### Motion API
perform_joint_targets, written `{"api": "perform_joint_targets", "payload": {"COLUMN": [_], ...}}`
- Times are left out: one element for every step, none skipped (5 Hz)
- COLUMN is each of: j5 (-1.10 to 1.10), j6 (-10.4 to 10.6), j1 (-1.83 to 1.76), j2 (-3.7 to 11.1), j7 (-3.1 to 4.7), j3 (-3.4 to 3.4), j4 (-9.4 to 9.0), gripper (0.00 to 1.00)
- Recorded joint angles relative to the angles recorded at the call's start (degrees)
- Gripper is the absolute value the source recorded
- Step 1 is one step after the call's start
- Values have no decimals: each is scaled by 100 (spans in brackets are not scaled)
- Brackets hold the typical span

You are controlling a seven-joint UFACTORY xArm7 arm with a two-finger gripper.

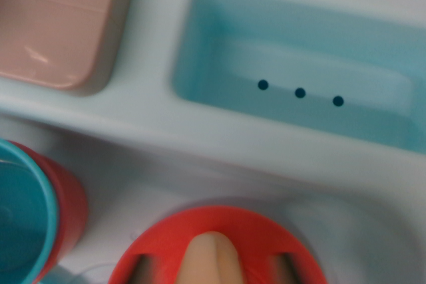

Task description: Pick detergent from the sink

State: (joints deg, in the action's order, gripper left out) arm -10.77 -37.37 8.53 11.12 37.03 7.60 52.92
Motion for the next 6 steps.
{"api": "perform_joint_targets", "payload": {"j5": [0, 2, 2, 10, 10, 22], "j6": [0, -19, -19, -78, -78, -174], "j1": [0, 0, 0, -1, -1, -2], "j2": [0, -5, -5, -21, -21, -46], "j7": [0, -3, -3, -12, -12, -26], "j3": [0, 1, 1, 2, 2, 5], "j4": [0, 14, 14, 58, 58, 130], "gripper": [100, 100, 100, 100, 100, 100]}}
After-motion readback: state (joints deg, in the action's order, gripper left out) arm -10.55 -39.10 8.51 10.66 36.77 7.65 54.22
